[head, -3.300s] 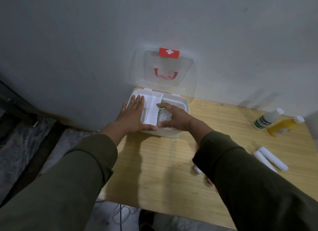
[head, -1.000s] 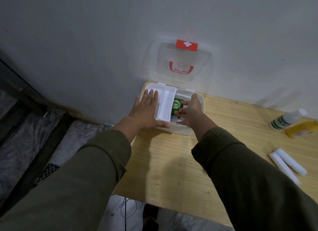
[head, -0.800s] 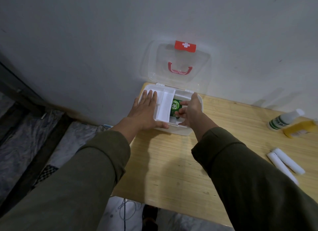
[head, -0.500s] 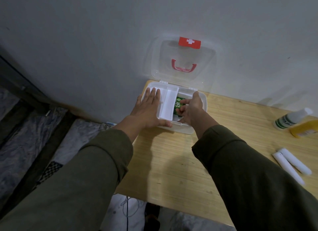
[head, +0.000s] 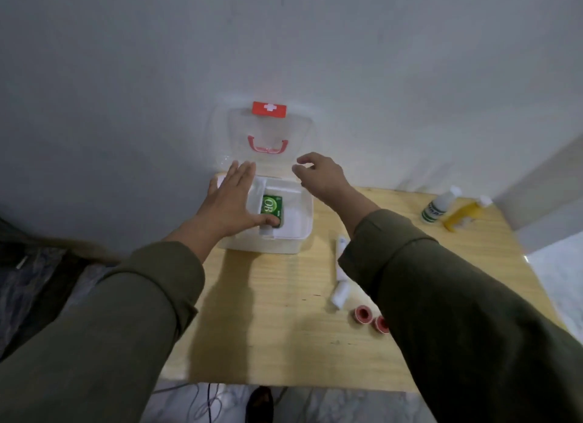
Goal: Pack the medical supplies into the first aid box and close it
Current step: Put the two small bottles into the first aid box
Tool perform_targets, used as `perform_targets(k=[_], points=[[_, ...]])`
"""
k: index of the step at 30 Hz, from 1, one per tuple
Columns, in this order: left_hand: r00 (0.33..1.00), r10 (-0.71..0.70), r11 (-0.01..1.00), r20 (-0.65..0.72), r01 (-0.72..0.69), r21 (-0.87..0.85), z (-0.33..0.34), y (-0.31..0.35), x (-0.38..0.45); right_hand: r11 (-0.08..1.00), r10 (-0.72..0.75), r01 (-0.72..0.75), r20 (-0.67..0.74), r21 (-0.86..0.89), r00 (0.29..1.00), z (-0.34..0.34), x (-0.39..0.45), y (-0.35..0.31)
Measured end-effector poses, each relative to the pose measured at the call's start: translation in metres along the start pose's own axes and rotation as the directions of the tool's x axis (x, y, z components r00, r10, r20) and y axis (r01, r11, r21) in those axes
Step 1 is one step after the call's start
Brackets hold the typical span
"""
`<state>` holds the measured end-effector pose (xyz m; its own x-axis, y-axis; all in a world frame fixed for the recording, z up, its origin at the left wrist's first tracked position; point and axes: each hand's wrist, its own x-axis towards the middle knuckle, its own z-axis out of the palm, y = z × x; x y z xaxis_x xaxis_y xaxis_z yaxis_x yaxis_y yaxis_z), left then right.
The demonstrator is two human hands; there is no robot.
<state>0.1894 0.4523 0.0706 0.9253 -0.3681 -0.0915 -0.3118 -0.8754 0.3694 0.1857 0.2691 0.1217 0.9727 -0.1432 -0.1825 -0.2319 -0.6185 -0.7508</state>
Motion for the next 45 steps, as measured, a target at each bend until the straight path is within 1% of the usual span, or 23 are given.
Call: perform_targets(k=[3, 4, 7, 10, 13, 18, 23, 25, 28, 32, 36, 38, 45], points=[[0.996, 0.093, 0.995, -0.009, -0.093, -0.035, -0.002, 0.038, 0.012, 0.970, -0.075, 0.060, -0.056, -0.237, 0.996, -0.035, -0.015, 0.023], [0.993, 0.120, 0.992, -0.008, -0.120, -0.041, 0.000, 0.053, 0.016, 0.957, -0.073, 0.051, -0.067, -0.286, 0.995, -0.047, -0.020, 0.034], [0.981, 0.193, 0.980, 0.004, -0.193, -0.049, 0.013, 0.099, 0.026, 0.928, 0.003, -0.034, -0.084, -0.370, 0.996, -0.086, -0.037, 0.071], [0.966, 0.257, 0.966, 0.014, -0.257, -0.032, 0.029, 0.146, 0.037, 0.896, 0.087, -0.136, -0.133, -0.422, 0.987, -0.121, -0.056, 0.113], [0.951, 0.308, 0.951, 0.027, -0.307, -0.035, 0.048, 0.191, 0.044, 0.876, 0.126, -0.202, -0.195, -0.438, 0.973, -0.153, -0.074, 0.152], [0.931, 0.359, 0.933, 0.065, -0.358, -0.029, 0.077, 0.255, 0.056, 0.864, 0.101, -0.238, -0.311, -0.444, 0.945, -0.197, -0.092, 0.205], [0.916, 0.389, 0.921, 0.098, -0.391, -0.003, 0.104, 0.309, 0.073, 0.843, 0.102, -0.262, -0.339, -0.470, 0.935, -0.231, -0.098, 0.246], [0.918, 0.387, 0.922, 0.093, -0.387, -0.020, 0.112, 0.322, 0.082, 0.851, 0.086, -0.250, -0.349, -0.461, 0.933, -0.240, -0.093, 0.259], [0.934, 0.354, 0.932, 0.041, -0.350, -0.094, 0.125, 0.335, 0.098, 0.898, 0.063, -0.221, -0.385, -0.380, 0.921, -0.250, -0.082, 0.273], [0.945, 0.324, 0.928, -0.051, -0.328, -0.176, 0.147, 0.341, 0.117, 0.951, -0.041, -0.093, -0.420, -0.295, 0.907, -0.251, -0.063, 0.286], [0.921, 0.321, 0.880, -0.223, -0.377, -0.290, 0.167, 0.338, 0.129, 0.957, -0.153, 0.017, -0.455, -0.290, 0.877, -0.241, -0.038, 0.306], [0.907, 0.313, 0.864, -0.281, -0.395, -0.313, 0.175, 0.336, 0.136, 0.951, -0.190, 0.044, -0.467, -0.307, 0.864, -0.237, -0.029, 0.317], [0.919, 0.273, 0.829, -0.286, -0.375, -0.415, 0.194, 0.331, 0.147, 0.960, -0.229, 0.118, -0.474, -0.253, 0.850, -0.224, -0.011, 0.336]])
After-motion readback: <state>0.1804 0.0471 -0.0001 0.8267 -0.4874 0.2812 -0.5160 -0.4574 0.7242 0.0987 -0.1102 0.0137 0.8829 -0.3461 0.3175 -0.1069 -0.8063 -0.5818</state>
